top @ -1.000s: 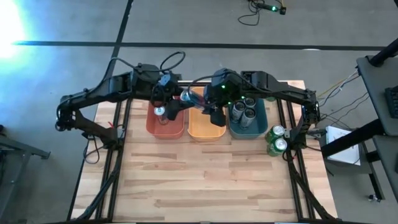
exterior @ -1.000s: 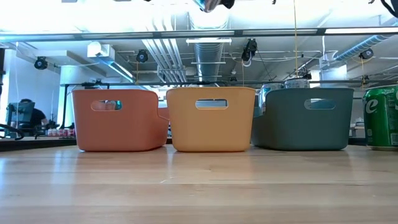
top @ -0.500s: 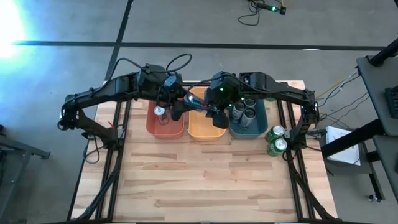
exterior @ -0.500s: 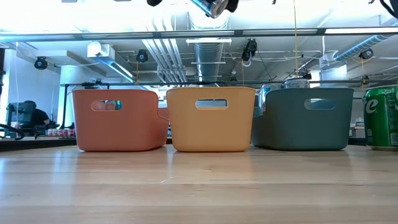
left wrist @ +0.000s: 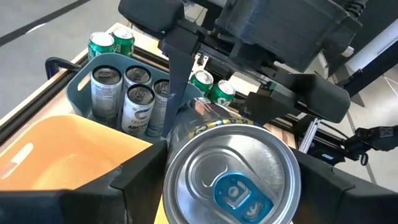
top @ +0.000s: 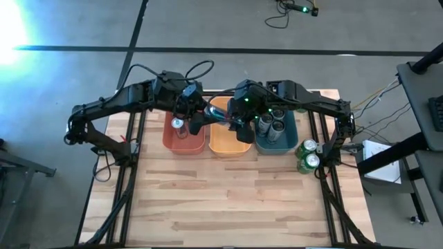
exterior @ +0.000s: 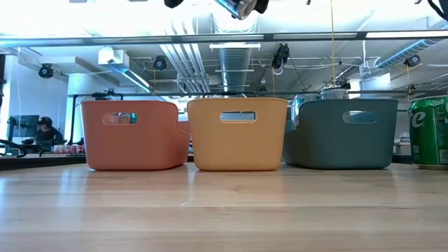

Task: Sort soda cans
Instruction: Put the blue soda can into the orange bin

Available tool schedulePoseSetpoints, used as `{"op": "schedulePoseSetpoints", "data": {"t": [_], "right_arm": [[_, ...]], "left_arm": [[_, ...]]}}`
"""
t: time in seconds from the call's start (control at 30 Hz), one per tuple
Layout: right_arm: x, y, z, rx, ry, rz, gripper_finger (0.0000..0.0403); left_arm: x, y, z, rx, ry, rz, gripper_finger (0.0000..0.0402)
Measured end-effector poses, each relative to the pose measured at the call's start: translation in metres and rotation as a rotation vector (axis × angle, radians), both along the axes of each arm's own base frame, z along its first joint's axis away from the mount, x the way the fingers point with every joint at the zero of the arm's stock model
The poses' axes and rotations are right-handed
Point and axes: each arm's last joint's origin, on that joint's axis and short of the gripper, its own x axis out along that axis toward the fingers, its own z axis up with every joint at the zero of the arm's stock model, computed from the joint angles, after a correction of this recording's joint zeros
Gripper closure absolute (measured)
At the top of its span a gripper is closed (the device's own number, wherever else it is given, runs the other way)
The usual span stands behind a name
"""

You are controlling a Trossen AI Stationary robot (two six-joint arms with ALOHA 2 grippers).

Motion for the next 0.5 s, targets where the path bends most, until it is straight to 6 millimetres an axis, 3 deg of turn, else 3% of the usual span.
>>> {"op": "schedulePoseSetpoints", "data": {"t": [0.17, 0.33, 0.5], "right_arm": [[-0.0004, 0.0000, -0.0003, 0.004, 0.005, -0.005, 0.0154], [-0.0013, 0.0002, -0.0002, 0.016, 0.010, -0.021, 0.0148], [-0.0046, 0.0009, 0.0055, 0.021, -0.012, -0.025, 0.0115]], "left_arm": [[-0.0006, 0.0024, -0.0003, 0.010, 0.003, -0.002, 0.0146], [-0.0009, 0.0018, -0.0008, 0.017, 0.007, -0.032, 0.0183], [-0.0062, 0.0040, -0.0033, 0.059, 0.055, -0.039, 0.0184]]}}
